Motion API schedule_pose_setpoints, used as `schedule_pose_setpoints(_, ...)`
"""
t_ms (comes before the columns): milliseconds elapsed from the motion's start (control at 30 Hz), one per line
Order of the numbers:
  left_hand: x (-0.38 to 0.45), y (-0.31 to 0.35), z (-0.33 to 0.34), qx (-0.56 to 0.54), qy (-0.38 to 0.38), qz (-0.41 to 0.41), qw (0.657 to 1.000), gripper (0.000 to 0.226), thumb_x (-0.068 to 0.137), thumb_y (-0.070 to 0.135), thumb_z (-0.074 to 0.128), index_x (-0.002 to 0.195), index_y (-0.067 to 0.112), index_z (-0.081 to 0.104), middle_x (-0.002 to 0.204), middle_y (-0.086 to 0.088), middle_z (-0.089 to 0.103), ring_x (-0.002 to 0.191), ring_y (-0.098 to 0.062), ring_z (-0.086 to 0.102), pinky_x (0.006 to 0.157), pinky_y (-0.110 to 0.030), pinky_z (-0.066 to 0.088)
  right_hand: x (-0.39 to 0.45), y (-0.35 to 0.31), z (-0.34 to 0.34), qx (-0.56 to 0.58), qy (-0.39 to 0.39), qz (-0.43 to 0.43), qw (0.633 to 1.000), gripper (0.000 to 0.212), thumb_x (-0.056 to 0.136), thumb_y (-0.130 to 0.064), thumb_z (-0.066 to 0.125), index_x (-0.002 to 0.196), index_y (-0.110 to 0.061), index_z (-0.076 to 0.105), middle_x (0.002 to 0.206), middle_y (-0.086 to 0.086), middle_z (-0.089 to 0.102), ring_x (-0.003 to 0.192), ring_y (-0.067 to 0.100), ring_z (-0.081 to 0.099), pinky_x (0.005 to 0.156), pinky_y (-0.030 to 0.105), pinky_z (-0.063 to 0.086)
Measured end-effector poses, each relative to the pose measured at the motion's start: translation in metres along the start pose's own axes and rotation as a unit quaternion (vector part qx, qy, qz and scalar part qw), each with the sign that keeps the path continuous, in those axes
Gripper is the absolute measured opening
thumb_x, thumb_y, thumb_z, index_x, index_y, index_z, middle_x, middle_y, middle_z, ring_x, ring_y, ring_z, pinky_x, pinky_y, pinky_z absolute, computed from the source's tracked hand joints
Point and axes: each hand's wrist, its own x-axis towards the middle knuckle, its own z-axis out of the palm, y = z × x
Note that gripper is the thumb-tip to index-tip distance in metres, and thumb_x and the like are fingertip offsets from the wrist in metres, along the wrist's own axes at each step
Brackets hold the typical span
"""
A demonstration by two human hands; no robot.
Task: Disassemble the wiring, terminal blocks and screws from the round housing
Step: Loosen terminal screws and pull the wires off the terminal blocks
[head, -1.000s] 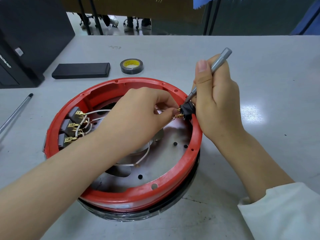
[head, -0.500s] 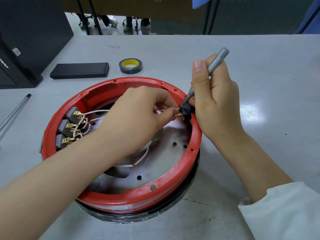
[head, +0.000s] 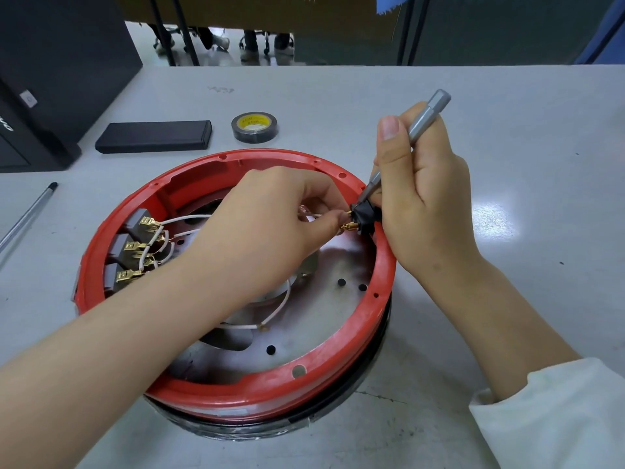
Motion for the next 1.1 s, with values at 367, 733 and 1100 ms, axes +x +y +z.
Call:
schedule_pose_setpoints(367,-0.0003,0.0012,0.0011,0.005,-0.002,-0.020,1.000,0.009,0.084,0.032,0.063,0.078,0.034,0.069,0.070,0.022,0.066,0.074,0.004,0.060,0.063,-0.013,0.044,-0.0005,0.0049,0.0014,0.032,-0.003,0.063,0.998,0.025,0.101,-0.030,0.034,0.077,-0.029,0.036,0.057,-0.010,0.043,0.045,0.006,0.041,0.043,0.021,0.037)
schedule_pose_setpoints(733,0.0003,0.0020,0.0009,0.010,0.001,-0.019,1.000,0.009,0.083,0.032,0.064,0.075,0.033,0.069,0.069,0.029,0.063,0.073,0.011,0.058,0.061,-0.005,0.040,-0.0014,0.0020,0.0000,0.009,0.006,0.015,1.000,0.021,0.100,-0.034,0.032,0.079,-0.035,0.033,0.054,-0.004,0.040,0.046,0.012,0.044,0.042,0.027,0.039)
schedule_pose_setpoints(1100,0.0013,0.0023,0.0002,0.008,-0.005,-0.016,1.000,0.010,0.082,0.031,0.062,0.077,0.033,0.071,0.071,0.031,0.063,0.074,0.011,0.058,0.061,-0.002,0.038,0.0008,0.0038,-0.0002,0.017,-0.034,0.027,0.999,0.025,0.102,-0.027,0.034,0.077,-0.033,0.034,0.053,-0.011,0.041,0.045,0.009,0.041,0.042,0.023,0.036)
